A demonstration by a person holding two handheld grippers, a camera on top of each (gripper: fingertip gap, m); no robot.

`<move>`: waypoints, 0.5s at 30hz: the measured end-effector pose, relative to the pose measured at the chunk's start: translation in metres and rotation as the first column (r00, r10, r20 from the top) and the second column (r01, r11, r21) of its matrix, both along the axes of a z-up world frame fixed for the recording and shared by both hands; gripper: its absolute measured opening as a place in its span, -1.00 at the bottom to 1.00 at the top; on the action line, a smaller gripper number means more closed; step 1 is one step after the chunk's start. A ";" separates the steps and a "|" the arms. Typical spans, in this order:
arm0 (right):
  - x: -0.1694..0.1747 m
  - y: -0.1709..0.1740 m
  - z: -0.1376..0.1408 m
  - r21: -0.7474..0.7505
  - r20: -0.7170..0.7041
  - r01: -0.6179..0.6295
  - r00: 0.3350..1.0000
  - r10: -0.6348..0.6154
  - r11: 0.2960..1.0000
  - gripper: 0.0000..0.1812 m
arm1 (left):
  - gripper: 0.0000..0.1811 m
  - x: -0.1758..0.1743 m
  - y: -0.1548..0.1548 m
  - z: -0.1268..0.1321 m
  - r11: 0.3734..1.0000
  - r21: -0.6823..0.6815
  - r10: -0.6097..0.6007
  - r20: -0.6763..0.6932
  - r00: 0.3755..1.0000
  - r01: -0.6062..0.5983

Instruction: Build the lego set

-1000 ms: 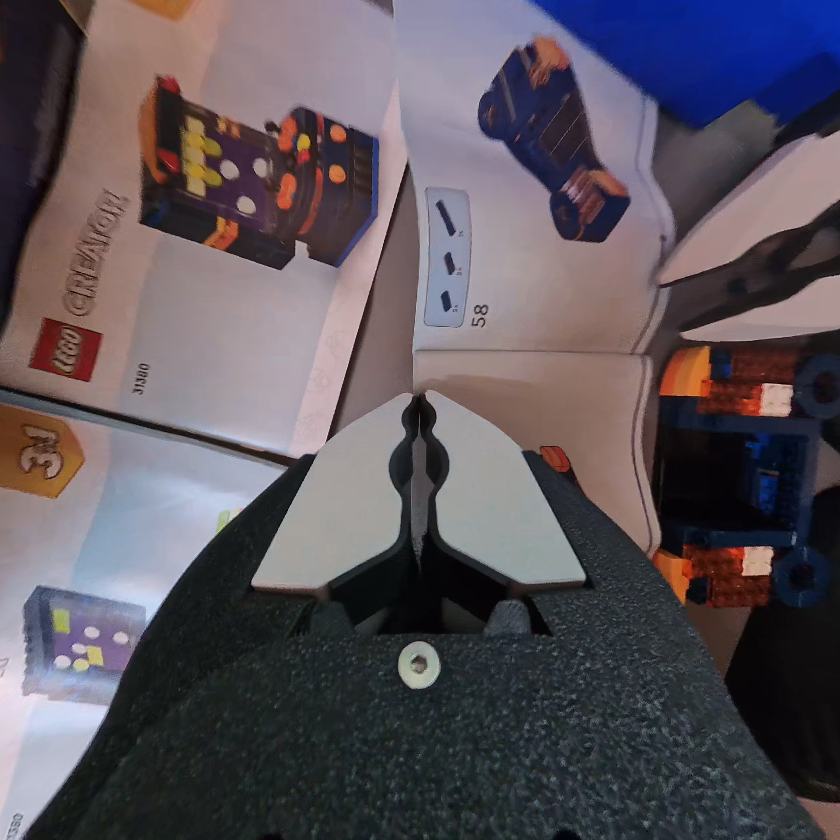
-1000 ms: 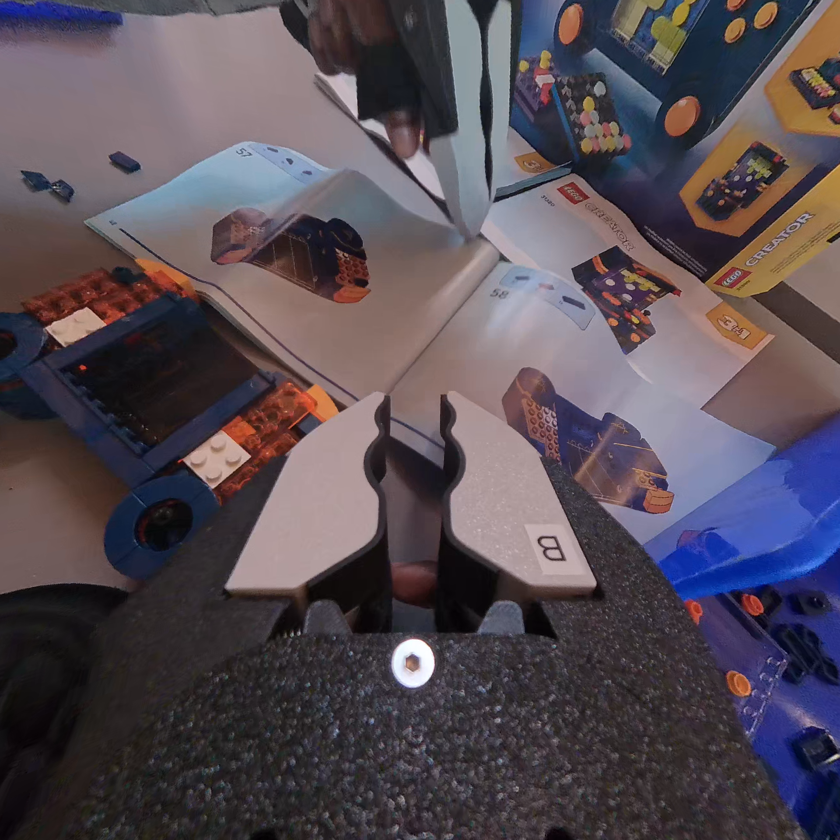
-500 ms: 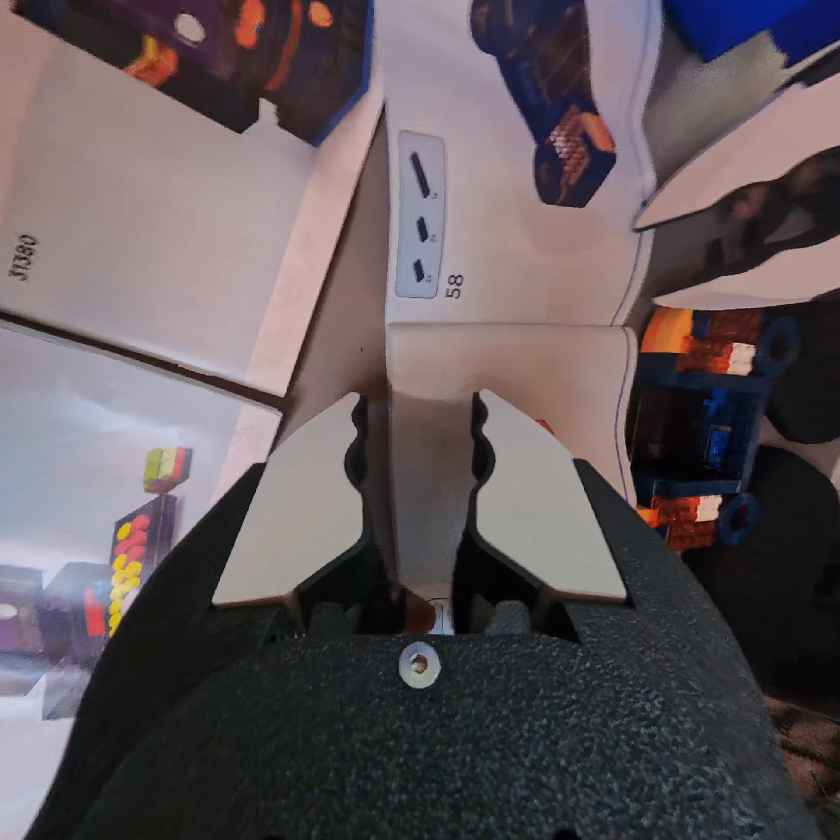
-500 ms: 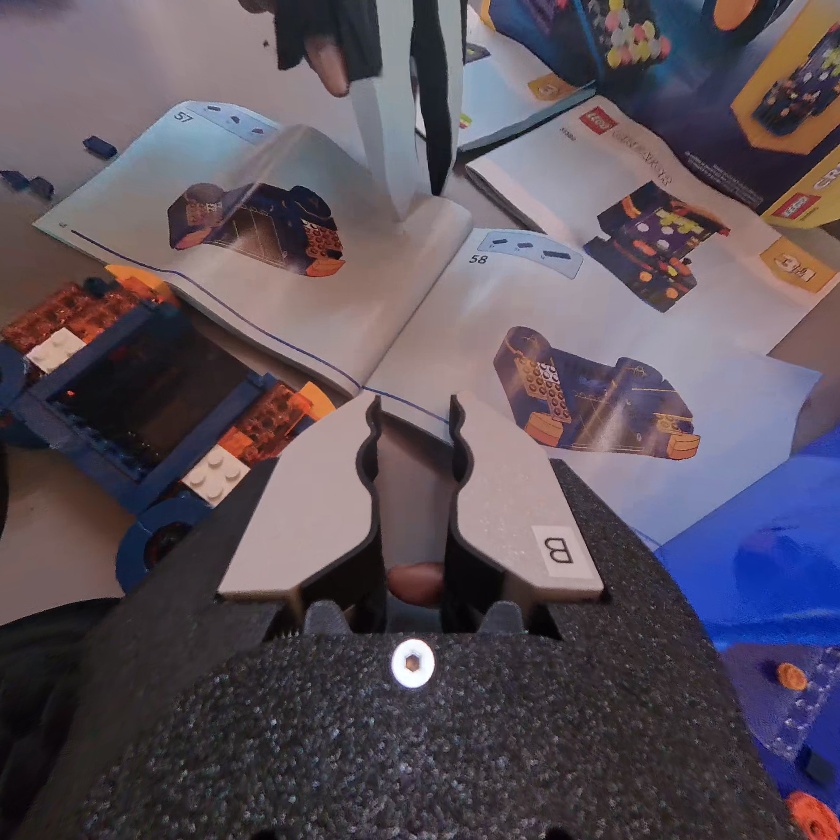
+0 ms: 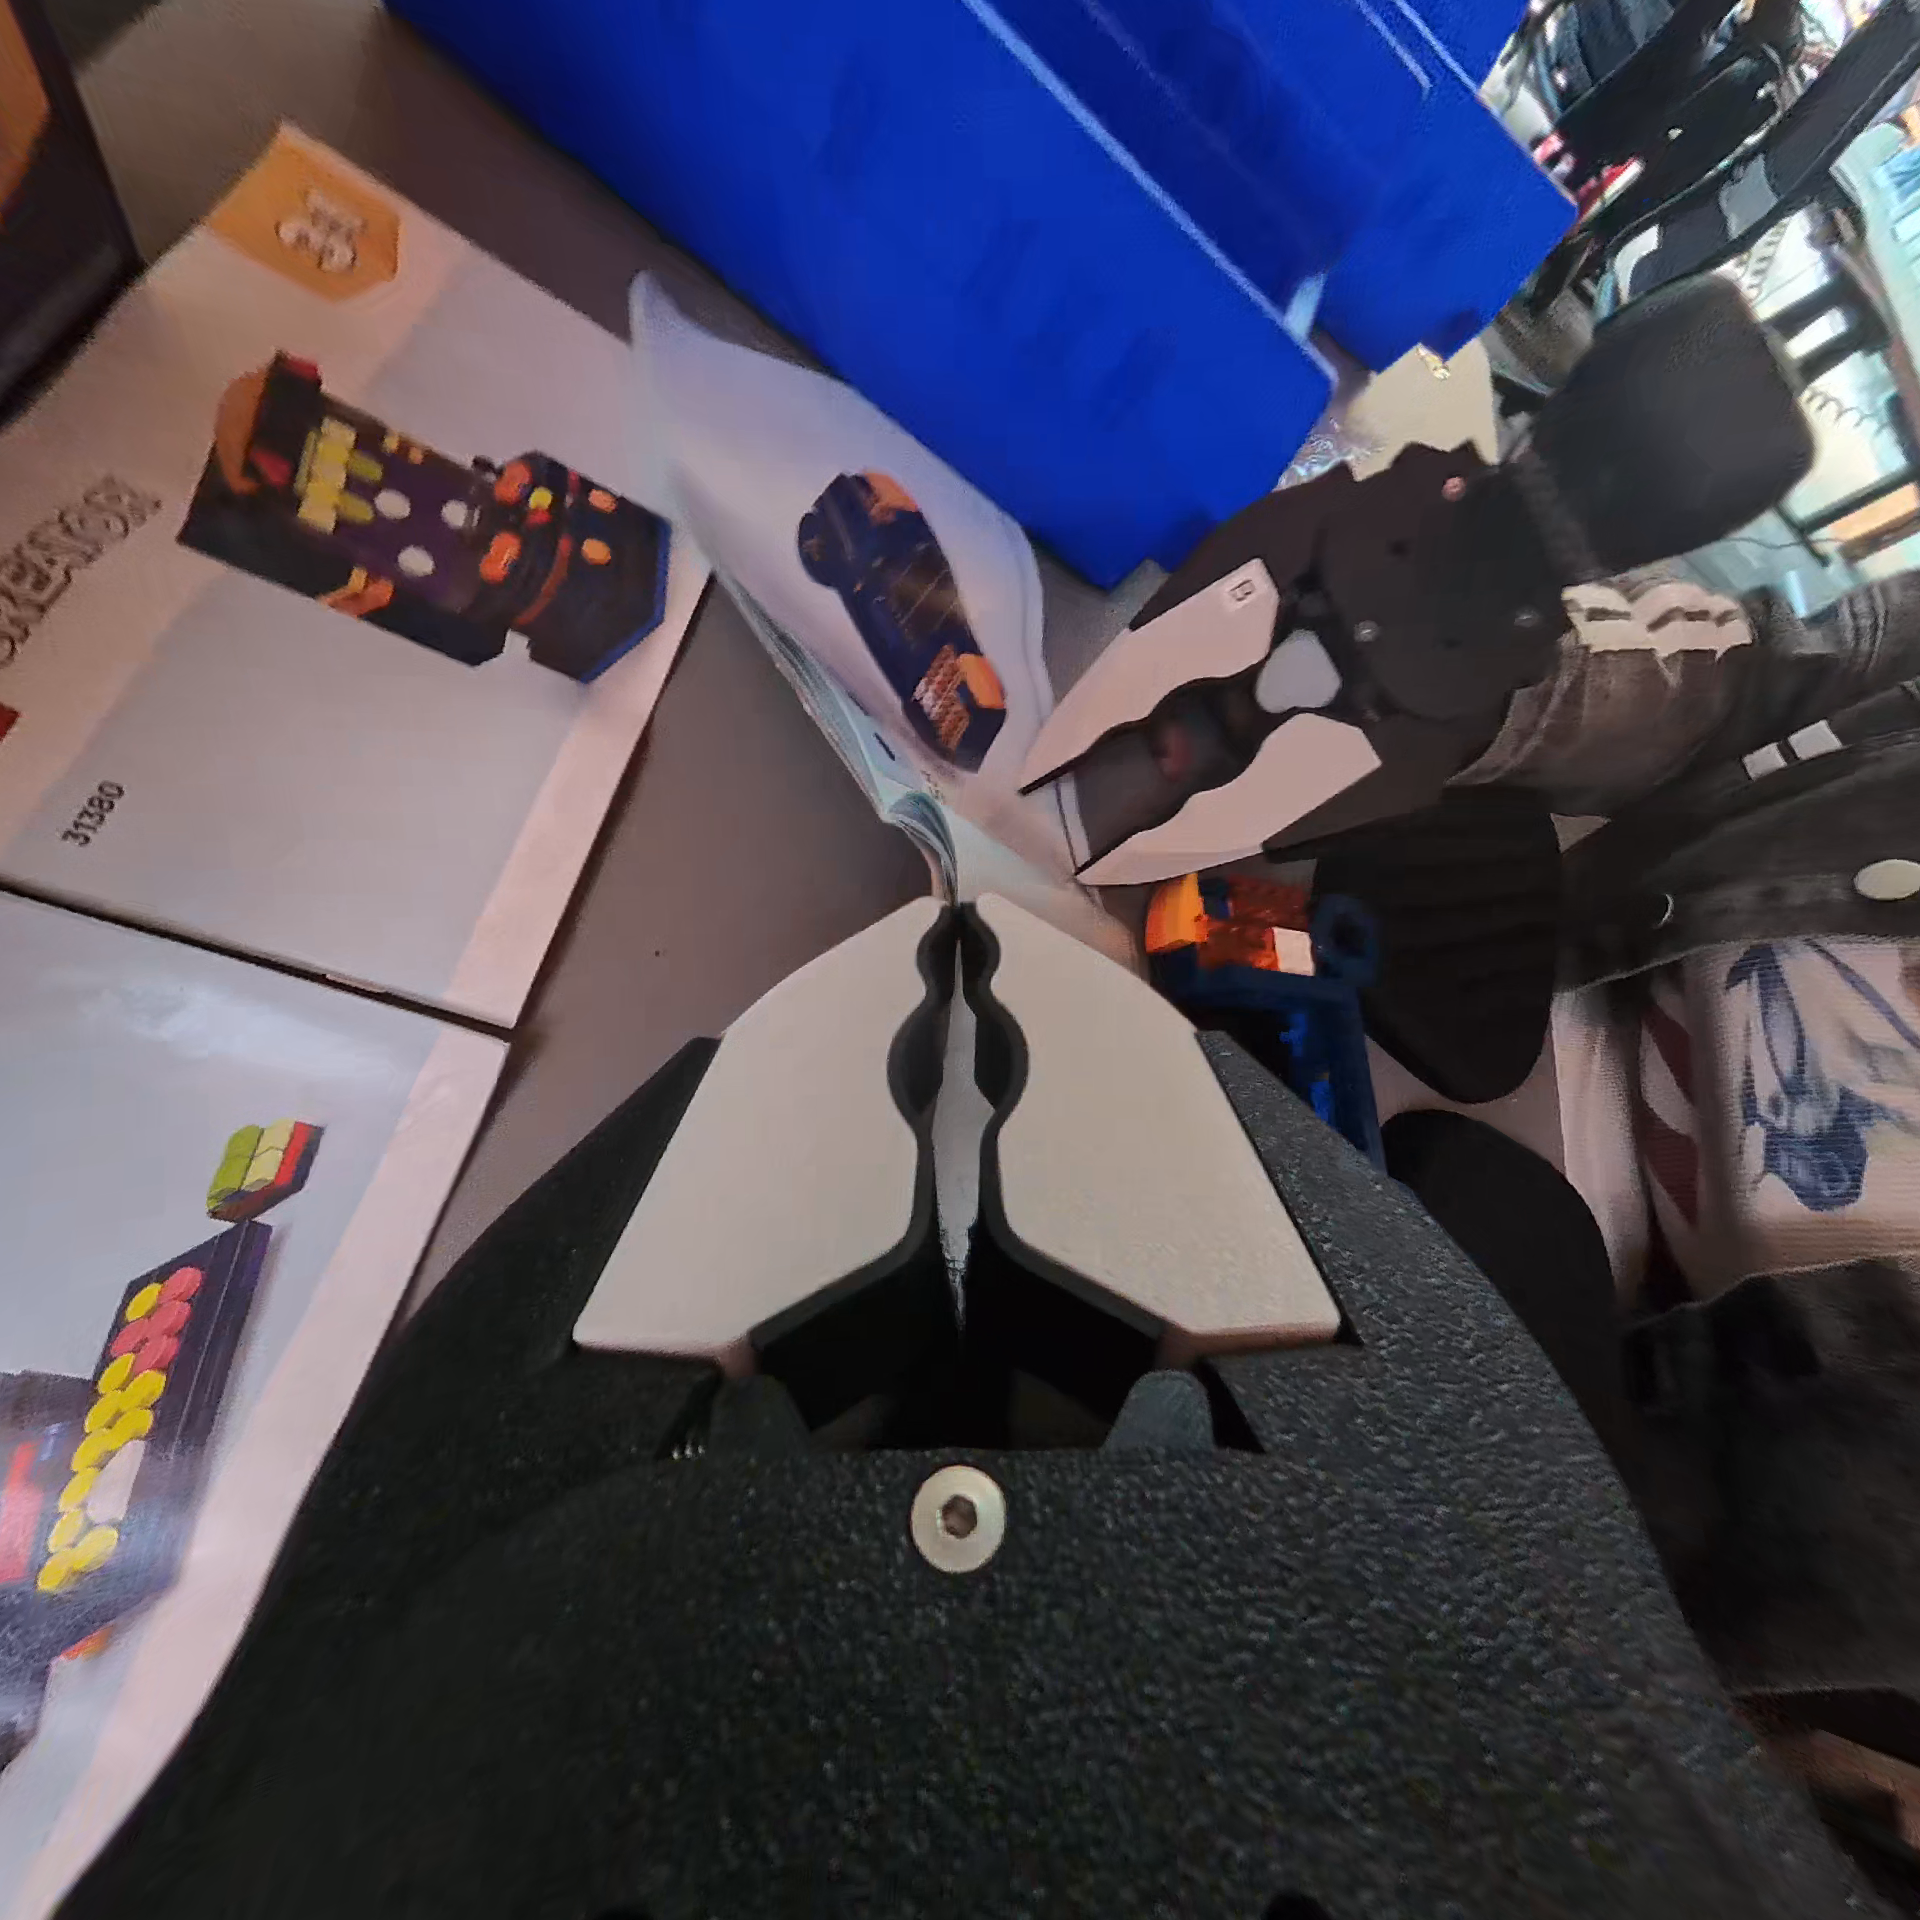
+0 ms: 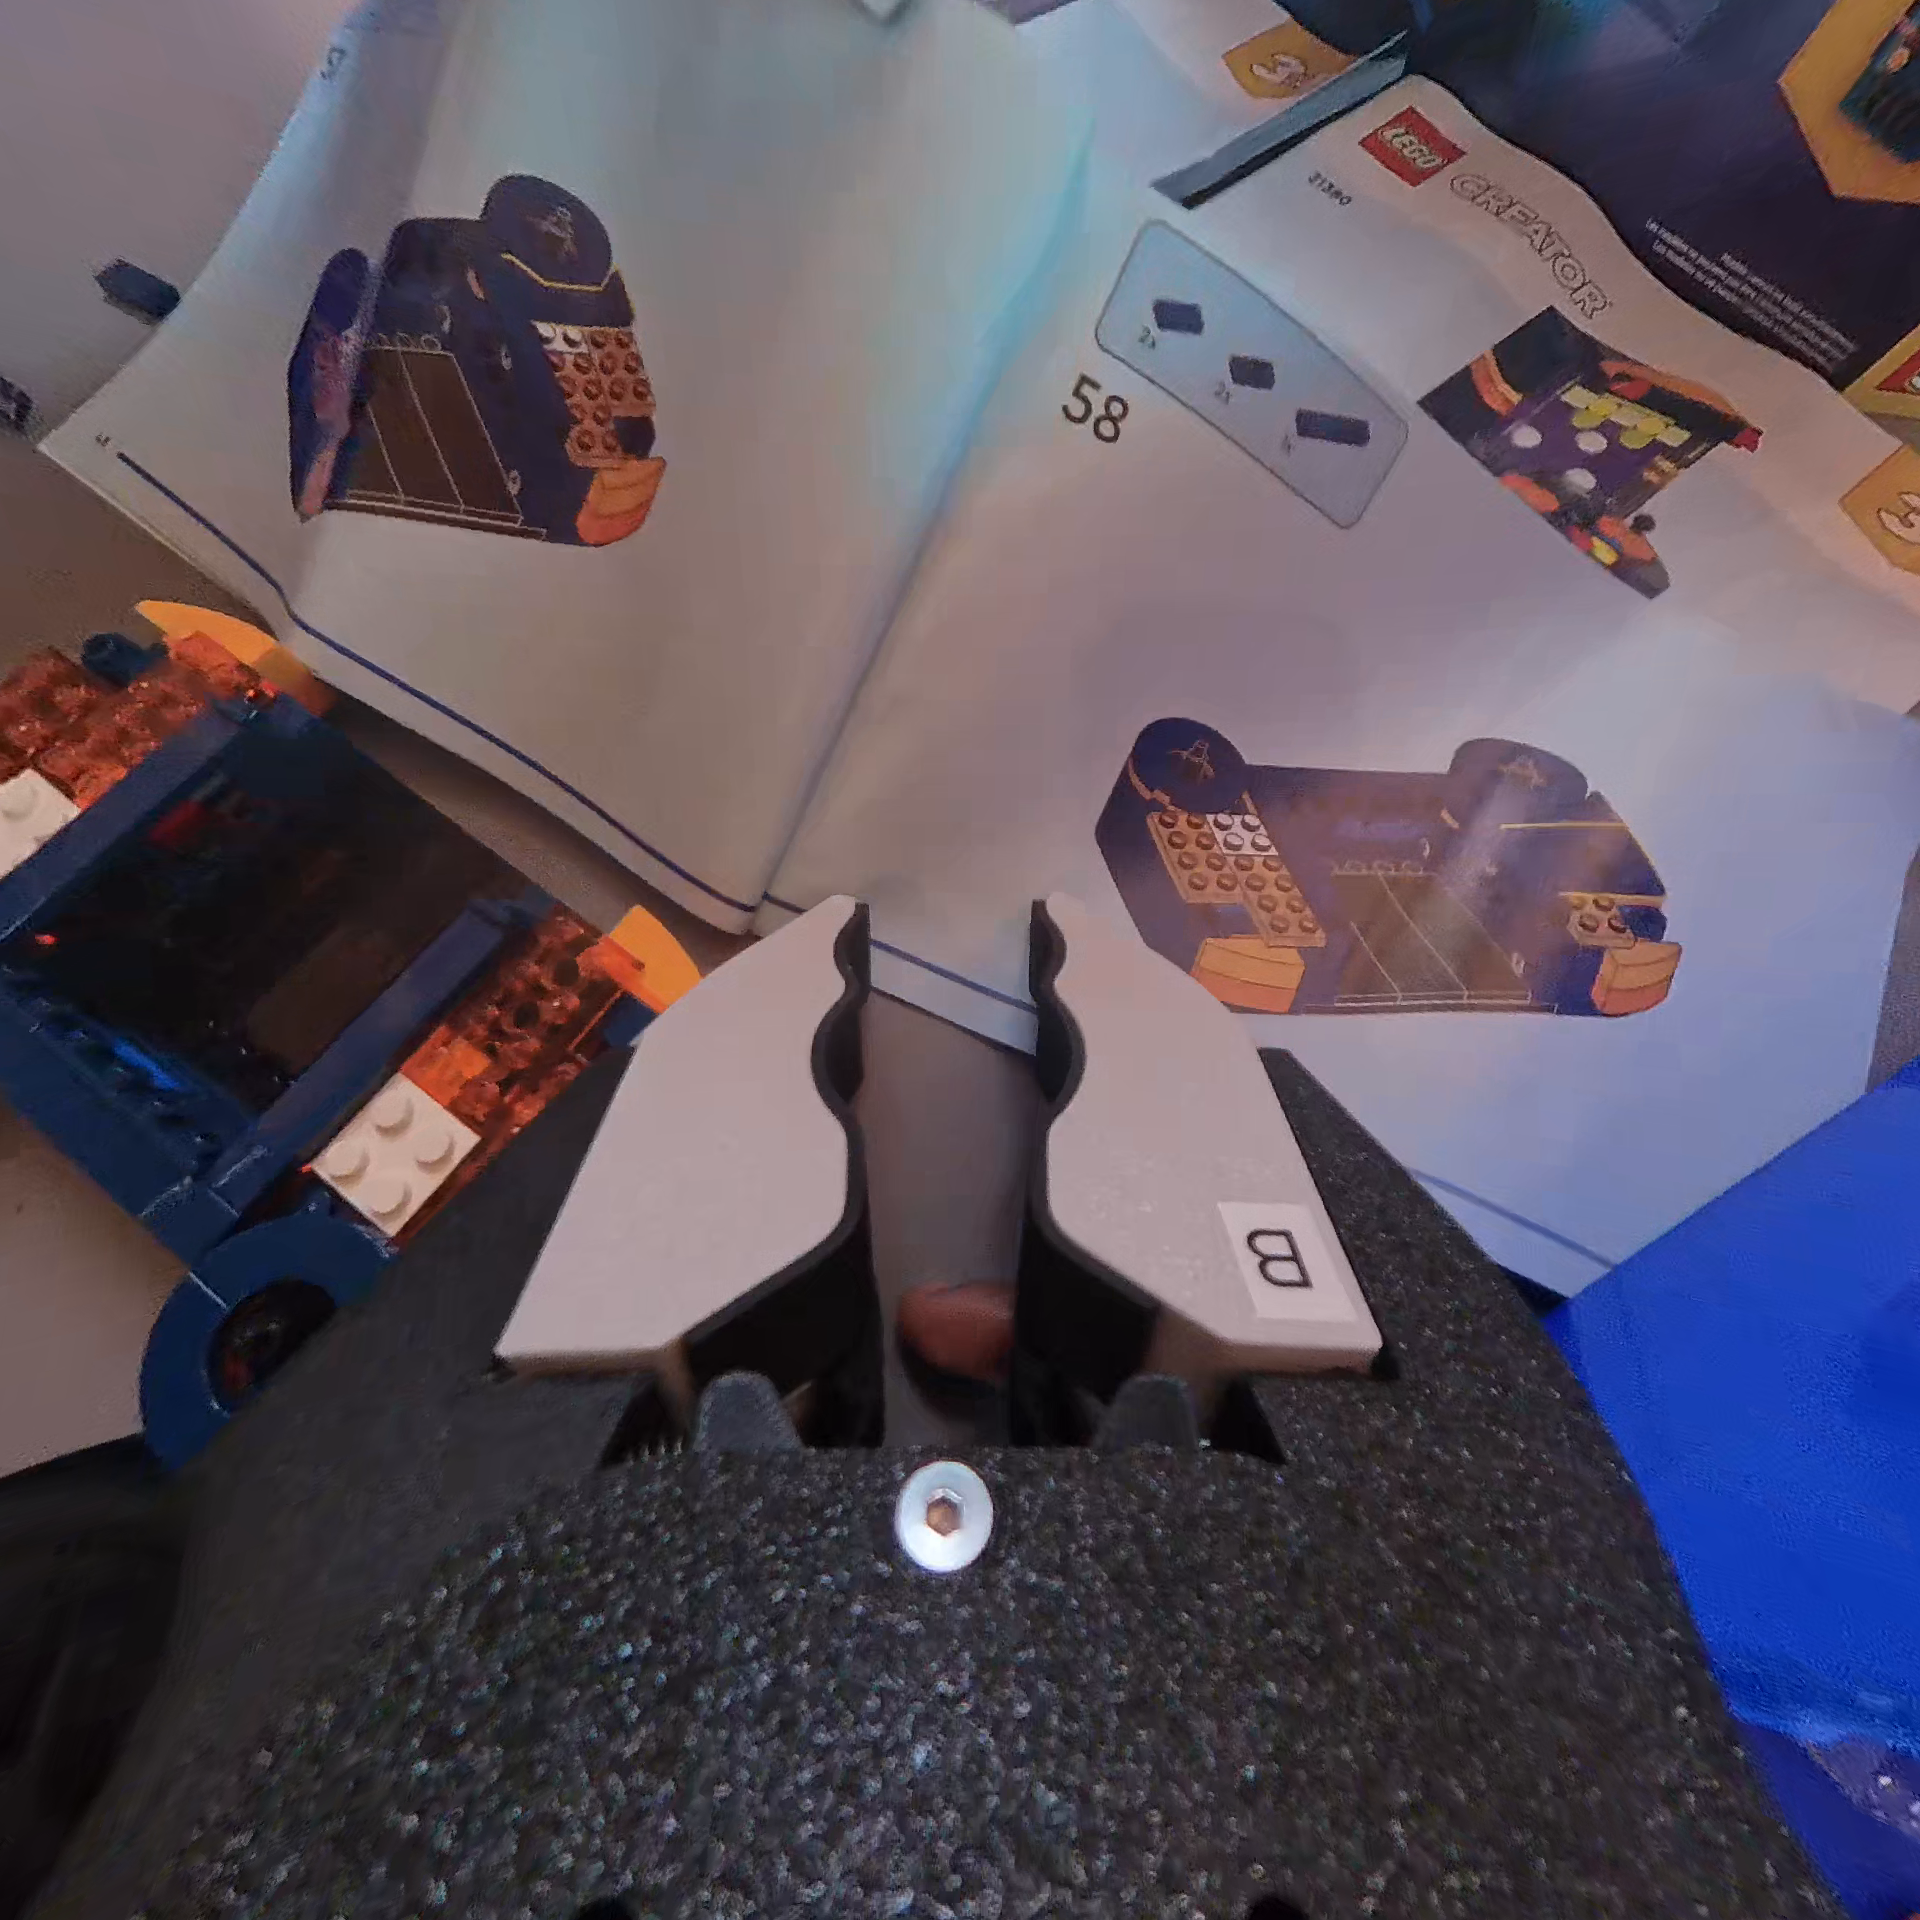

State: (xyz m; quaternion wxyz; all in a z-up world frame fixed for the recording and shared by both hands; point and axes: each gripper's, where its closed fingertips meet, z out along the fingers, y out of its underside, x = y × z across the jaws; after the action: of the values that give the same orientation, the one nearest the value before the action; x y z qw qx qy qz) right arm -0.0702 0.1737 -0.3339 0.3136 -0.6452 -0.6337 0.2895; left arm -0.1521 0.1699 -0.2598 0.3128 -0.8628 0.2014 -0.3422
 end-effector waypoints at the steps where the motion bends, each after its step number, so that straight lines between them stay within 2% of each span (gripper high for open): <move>1: -0.002 0.000 0.002 0.008 -0.010 -0.005 1.000 0.005 1.000 -0.67 | -1.00 0.002 -0.002 0.005 0.999 0.035 -0.001 -0.017 1.000 0.002; 3: -0.005 -0.003 0.015 0.048 -0.046 -0.045 0.998 0.048 0.998 -0.42 | -1.00 0.006 -0.008 0.013 0.995 0.094 -0.015 -0.077 0.997 0.022; 6: -0.013 -0.016 0.069 0.208 -0.156 -0.153 0.970 0.188 0.966 -0.27 | -1.00 0.013 -0.017 0.023 0.986 0.159 -0.025 -0.214 0.977 0.060; 9: -0.022 -0.017 0.118 0.424 -0.068 -0.310 0.926 0.372 0.851 -0.21 | -1.00 0.024 -0.023 0.031 0.975 0.196 -0.038 -0.319 0.947 0.105; 11: -0.025 -0.015 0.120 0.426 0.114 -0.523 0.841 0.530 0.738 -0.19 | -1.00 0.031 -0.026 0.035 0.969 0.210 -0.048 -0.363 0.930 0.132; 13: -0.027 -0.006 0.103 0.300 0.271 -0.697 0.717 0.642 0.651 -0.15 | -1.00 0.038 -0.030 0.038 0.963 0.219 -0.065 -0.379 0.923 0.158; 14: -0.025 -0.003 0.090 0.213 0.330 -0.765 0.642 0.692 0.608 -0.29 | -0.99 0.041 -0.032 0.038 0.961 0.223 -0.068 -0.385 0.920 0.164; 15: -0.020 -0.003 0.079 0.124 0.376 -0.822 0.557 0.741 0.555 -0.56 | -0.99 0.043 -0.033 0.039 0.959 0.226 -0.069 -0.391 0.918 0.168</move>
State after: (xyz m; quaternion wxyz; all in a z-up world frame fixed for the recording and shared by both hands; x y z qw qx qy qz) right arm -0.0906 0.1706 -0.2548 0.1464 -0.2727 -0.9274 0.2101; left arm -0.1095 0.1370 -0.2209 0.3548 -0.8513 0.3527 -0.1584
